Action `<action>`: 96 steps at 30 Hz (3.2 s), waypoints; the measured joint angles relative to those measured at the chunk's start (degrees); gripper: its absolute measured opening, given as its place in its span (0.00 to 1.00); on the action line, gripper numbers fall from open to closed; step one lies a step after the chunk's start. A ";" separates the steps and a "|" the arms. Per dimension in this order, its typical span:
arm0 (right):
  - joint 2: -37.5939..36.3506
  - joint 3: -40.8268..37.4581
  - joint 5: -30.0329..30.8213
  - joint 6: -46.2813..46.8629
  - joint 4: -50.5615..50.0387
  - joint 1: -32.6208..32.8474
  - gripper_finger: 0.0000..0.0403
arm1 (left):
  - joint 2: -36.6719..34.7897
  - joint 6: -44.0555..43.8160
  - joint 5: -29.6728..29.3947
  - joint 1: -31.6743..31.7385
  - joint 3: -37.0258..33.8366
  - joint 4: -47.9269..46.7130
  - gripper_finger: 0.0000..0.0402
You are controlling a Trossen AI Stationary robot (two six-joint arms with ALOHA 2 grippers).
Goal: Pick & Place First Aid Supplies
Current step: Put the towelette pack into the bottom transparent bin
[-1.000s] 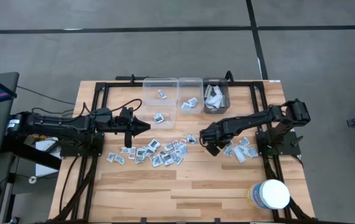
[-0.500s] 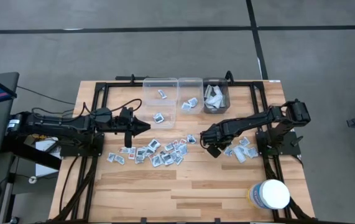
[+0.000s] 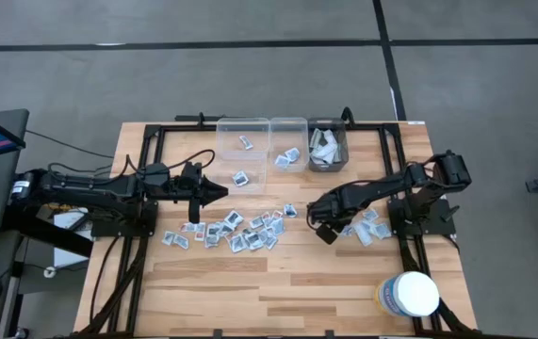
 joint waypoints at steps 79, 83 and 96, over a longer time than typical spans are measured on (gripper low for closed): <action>0.67 28.43 6.00 -15.71 -1.18 -2.87 0.00 | -0.02 -1.14 0.00 -0.04 0.00 1.19 0.14; 0.65 34.74 3.89 -22.14 1.37 -3.96 0.00 | -0.02 -0.36 0.00 -0.04 -0.02 2.53 0.15; 0.61 43.88 -12.25 -35.09 19.30 -7.69 0.00 | 7.78 15.17 1.25 -0.04 -0.04 15.50 0.40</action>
